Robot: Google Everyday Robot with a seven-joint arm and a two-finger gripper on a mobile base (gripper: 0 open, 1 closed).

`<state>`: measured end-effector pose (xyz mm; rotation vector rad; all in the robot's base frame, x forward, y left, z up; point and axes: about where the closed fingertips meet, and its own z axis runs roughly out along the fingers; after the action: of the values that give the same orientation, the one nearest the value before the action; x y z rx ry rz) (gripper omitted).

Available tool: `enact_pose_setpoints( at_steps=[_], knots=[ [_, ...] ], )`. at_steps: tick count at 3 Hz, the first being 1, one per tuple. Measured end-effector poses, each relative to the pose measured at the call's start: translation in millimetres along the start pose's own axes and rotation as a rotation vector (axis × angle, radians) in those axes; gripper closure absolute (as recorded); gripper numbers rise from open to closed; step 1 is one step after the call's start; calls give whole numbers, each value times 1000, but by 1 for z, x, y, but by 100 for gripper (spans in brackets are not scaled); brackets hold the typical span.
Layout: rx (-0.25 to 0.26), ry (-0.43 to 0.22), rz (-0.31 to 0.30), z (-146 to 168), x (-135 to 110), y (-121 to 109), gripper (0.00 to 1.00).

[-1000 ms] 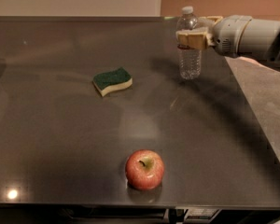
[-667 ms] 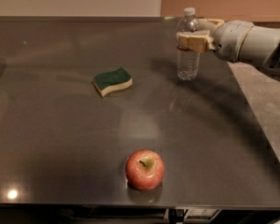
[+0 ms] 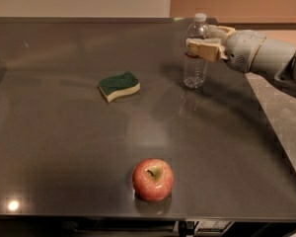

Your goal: Place water bottle upright

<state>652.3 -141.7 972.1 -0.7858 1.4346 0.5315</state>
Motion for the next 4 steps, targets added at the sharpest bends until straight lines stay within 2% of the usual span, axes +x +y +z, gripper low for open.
enact_pose_setpoints(
  at_steps=[1, 2, 4],
  knots=[
    [-14, -24, 17, 1, 8, -1, 100],
    [-20, -45, 21, 1, 14, -3, 82],
    [-20, -70, 24, -2, 21, -6, 36]
  ],
)
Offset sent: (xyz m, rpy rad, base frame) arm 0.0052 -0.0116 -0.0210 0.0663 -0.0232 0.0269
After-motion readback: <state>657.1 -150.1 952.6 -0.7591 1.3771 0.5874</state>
